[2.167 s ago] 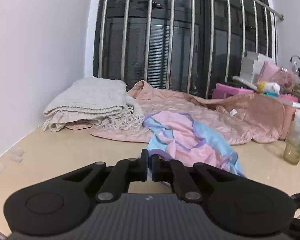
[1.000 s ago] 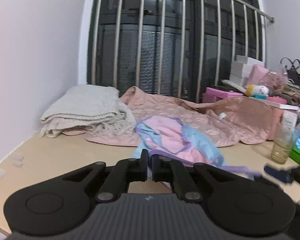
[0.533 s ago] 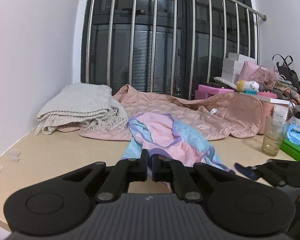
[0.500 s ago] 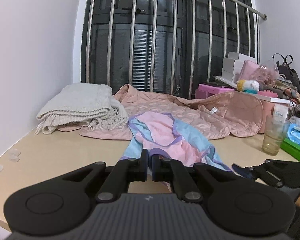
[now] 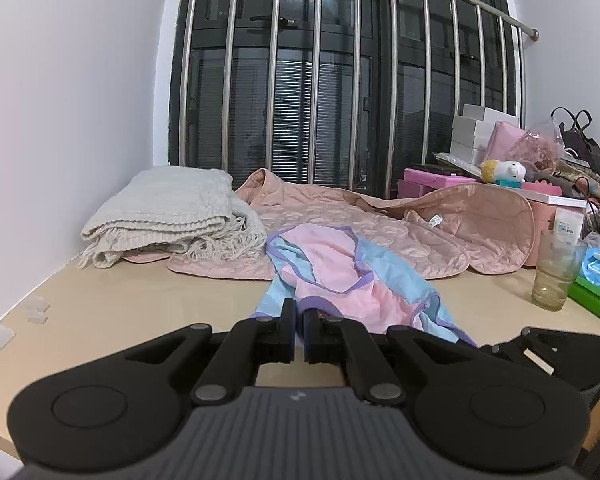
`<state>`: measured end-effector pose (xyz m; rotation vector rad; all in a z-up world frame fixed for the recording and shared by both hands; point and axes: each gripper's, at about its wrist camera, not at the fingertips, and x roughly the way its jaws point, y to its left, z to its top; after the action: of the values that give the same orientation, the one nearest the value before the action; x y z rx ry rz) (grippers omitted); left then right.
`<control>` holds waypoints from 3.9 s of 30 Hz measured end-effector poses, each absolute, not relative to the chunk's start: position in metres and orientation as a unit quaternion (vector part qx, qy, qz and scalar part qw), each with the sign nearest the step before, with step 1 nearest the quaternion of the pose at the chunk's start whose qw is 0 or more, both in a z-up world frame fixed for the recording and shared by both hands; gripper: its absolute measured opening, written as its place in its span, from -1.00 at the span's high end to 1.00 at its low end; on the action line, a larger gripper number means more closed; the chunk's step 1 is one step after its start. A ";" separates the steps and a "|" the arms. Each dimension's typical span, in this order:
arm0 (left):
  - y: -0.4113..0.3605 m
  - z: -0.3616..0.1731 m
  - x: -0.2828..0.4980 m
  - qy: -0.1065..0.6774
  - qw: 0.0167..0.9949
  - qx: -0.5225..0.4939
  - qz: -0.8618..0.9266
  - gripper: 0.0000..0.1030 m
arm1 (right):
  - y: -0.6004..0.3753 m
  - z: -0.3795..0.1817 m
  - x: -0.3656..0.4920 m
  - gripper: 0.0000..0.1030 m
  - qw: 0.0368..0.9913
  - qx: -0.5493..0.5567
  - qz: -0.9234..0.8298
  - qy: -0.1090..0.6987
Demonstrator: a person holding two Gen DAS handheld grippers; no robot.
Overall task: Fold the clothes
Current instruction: 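Lift the garment with both grippers and shake it out in the air, then lay the garment flat on the table and release both grippers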
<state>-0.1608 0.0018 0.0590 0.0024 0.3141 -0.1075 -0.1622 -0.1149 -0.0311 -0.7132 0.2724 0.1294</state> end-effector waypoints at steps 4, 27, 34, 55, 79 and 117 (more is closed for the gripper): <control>0.001 0.055 -0.159 0.160 0.986 0.006 -0.052 0.94 | -0.115 -0.030 -0.159 0.62 0.923 -0.353 0.069 0.136; -0.068 0.247 -0.269 -0.194 0.952 0.236 0.007 0.90 | -0.229 0.260 -0.283 0.99 0.971 -0.158 0.049 -0.172; -0.057 0.247 -0.237 -0.077 0.975 0.194 -0.079 0.90 | -0.250 0.265 -0.284 0.98 0.979 -0.150 0.055 -0.127; -0.050 0.396 -0.118 -0.205 0.966 0.125 -0.099 0.90 | -0.219 0.336 -0.083 0.95 0.962 -0.100 -0.038 -0.251; -0.011 0.036 -0.023 0.329 0.932 -0.025 -0.152 -0.26 | -0.250 0.037 -0.070 0.03 0.953 -0.139 0.159 0.219; 0.047 0.019 -0.051 0.283 0.938 -0.194 -0.045 0.04 | -0.296 0.016 -0.026 0.84 0.953 0.031 0.052 0.298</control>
<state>-0.0509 0.0473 0.0191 -0.3970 0.5770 -0.0910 -0.0262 -0.2963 0.0157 0.0633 0.6065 0.1048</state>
